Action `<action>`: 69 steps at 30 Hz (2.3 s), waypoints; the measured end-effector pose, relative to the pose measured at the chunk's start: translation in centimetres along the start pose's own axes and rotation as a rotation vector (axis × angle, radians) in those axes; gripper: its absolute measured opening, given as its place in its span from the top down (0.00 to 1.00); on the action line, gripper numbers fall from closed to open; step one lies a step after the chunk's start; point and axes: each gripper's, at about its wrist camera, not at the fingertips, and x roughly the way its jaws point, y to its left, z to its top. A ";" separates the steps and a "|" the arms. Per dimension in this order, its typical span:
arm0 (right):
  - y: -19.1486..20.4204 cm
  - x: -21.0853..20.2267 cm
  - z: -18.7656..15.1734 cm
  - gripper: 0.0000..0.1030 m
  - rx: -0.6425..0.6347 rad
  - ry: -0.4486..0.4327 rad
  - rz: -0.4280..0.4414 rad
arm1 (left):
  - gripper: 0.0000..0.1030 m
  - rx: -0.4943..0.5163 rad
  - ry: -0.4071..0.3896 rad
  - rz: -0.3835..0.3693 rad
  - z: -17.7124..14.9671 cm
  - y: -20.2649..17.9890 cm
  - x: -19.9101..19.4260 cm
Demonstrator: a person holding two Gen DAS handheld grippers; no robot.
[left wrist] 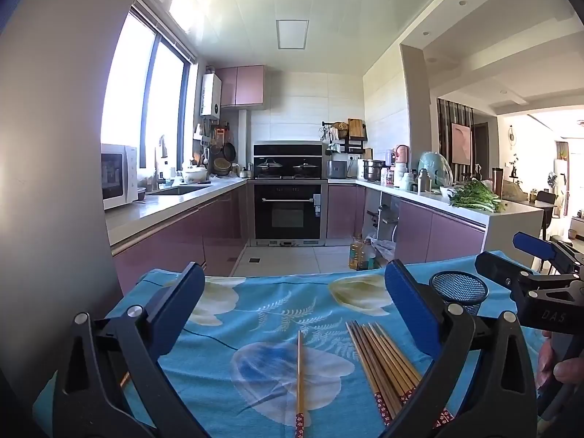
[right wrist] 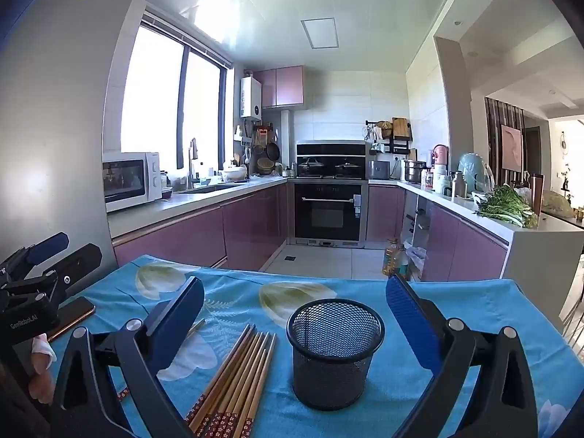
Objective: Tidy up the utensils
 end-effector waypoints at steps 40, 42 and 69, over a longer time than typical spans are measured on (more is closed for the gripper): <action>-0.1 -0.5 0.4 0.06 0.009 -0.012 0.003 | 0.05 -0.004 -0.007 -0.005 -0.1 0.1 -0.1; -0.2 -0.6 0.4 0.06 0.010 -0.013 0.006 | 0.06 -0.004 -0.007 -0.005 -0.2 0.1 -0.1; -0.5 -0.1 0.2 0.06 0.024 0.002 0.018 | 0.05 -0.002 0.001 0.000 -0.4 0.3 -0.2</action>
